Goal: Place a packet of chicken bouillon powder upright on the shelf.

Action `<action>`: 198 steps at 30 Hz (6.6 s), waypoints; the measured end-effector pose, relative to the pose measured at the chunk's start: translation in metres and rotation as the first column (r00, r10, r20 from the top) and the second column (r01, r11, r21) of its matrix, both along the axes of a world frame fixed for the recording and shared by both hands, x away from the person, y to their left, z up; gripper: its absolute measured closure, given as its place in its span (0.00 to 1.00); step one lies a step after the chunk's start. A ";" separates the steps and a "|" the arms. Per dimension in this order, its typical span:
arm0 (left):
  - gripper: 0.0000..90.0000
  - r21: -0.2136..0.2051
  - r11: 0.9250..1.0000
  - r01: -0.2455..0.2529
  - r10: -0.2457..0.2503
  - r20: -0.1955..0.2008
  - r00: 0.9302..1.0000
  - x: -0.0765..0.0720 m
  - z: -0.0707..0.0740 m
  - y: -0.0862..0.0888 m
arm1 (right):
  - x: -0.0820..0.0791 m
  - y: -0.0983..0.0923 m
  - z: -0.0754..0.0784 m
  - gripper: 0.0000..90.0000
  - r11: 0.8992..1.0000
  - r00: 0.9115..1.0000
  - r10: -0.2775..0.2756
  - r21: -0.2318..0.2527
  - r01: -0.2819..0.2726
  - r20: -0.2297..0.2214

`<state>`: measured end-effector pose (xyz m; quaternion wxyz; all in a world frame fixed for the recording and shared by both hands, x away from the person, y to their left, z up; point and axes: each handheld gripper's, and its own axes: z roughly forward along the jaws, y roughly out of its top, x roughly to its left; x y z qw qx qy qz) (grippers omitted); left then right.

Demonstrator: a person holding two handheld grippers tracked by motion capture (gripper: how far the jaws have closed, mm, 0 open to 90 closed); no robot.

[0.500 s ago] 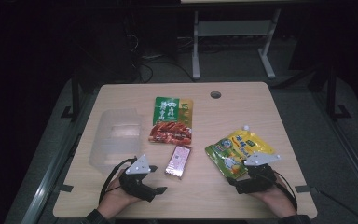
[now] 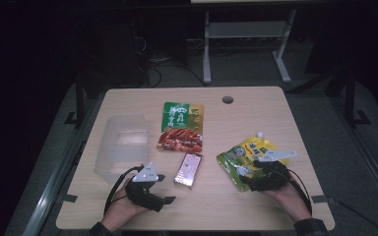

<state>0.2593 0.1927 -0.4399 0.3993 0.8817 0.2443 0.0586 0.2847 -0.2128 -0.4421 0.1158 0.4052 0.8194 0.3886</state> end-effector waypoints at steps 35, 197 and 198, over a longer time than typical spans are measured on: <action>0.20 -0.020 1.000 0.014 -0.014 0.002 1.000 0.000 0.001 -0.001 | 0.115 -0.073 -0.022 1.00 0.930 0.944 -0.329 -0.169 0.326 0.011; 0.98 -0.270 0.963 -0.028 0.013 -0.058 0.998 0.104 0.057 -0.108 | 0.026 0.000 -0.006 0.77 0.900 0.993 0.110 0.419 -0.119 0.045; 0.98 -0.268 0.963 -0.027 0.012 -0.057 0.998 0.104 0.056 -0.107 | 0.024 -0.001 -0.003 0.85 0.904 0.991 0.112 0.408 -0.130 0.069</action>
